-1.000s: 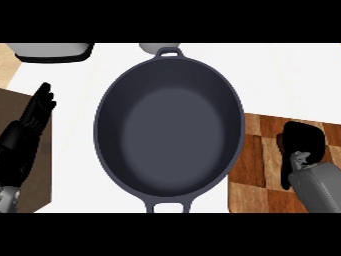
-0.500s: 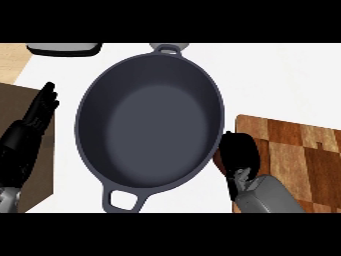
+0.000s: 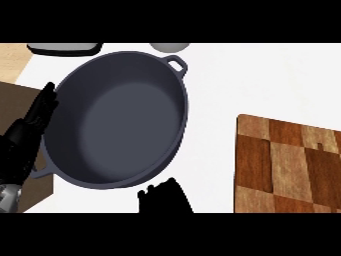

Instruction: Pick the sweet potato from the cutting board and place it in the pot

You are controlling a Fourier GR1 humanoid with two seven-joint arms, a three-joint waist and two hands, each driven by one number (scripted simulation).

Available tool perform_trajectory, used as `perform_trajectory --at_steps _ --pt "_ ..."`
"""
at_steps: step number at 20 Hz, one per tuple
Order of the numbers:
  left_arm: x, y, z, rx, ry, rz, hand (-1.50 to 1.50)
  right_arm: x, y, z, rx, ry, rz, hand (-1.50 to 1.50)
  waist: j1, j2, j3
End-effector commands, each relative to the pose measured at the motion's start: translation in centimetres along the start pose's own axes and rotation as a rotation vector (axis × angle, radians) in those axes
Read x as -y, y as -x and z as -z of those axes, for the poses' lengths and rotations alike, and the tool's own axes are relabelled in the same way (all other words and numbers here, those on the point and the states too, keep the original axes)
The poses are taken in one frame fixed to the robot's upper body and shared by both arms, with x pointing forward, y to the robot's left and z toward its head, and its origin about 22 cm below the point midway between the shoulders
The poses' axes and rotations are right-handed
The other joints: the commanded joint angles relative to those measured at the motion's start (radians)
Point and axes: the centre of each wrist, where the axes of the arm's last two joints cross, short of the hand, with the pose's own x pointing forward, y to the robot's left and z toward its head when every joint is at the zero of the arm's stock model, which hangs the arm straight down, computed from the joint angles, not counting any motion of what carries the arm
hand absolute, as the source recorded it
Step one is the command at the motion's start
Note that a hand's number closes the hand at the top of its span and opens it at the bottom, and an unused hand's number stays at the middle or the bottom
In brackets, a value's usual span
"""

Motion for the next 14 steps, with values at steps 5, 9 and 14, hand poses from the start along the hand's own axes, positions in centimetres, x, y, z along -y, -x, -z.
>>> perform_trajectory --at_steps 5,9,14 --pt "-1.0 5.7 -1.3 -0.174 -0.070 0.040 0.00 3.4 -4.3 -5.6 0.071 0.483 0.000 1.50 -0.037 -0.002 -0.035" --pt "-1.7 5.8 -0.9 -0.175 -0.078 0.038 0.00 4.2 -4.6 -6.8 0.036 0.628 0.037 1.50 -0.054 0.003 -0.035" --pt "-2.5 5.7 -1.1 -0.161 -0.069 0.042 0.00 5.8 -4.0 -6.6 0.037 0.694 0.208 1.50 -0.035 0.010 -0.034"
